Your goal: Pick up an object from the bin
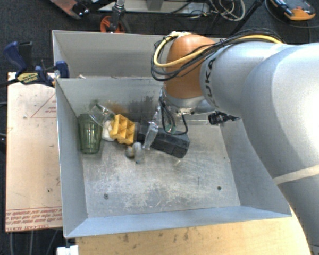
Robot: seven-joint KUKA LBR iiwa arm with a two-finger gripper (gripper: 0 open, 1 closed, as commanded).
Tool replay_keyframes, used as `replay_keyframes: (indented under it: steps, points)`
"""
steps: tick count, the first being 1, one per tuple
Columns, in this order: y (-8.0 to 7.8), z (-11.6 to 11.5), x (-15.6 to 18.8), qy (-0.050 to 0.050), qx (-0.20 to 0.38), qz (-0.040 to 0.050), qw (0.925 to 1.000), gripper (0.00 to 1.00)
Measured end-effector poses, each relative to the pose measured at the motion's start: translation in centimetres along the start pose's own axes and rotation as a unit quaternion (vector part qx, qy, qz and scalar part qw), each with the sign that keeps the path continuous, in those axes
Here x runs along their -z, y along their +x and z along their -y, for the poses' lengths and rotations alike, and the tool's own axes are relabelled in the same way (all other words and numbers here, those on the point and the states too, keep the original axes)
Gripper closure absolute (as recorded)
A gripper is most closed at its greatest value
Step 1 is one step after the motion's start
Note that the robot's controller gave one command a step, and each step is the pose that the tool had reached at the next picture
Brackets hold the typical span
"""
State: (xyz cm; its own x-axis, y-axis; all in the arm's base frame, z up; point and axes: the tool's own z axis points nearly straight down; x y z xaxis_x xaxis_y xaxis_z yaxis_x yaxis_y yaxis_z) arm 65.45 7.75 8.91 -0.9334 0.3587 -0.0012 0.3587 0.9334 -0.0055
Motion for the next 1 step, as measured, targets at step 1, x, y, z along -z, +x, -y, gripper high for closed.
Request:
replay_keyframes:
  steps: [1]
  points:
    - [0.28, -0.02, 1.59, 0.000, 0.000, -0.0031, 1.0000, 1.00]
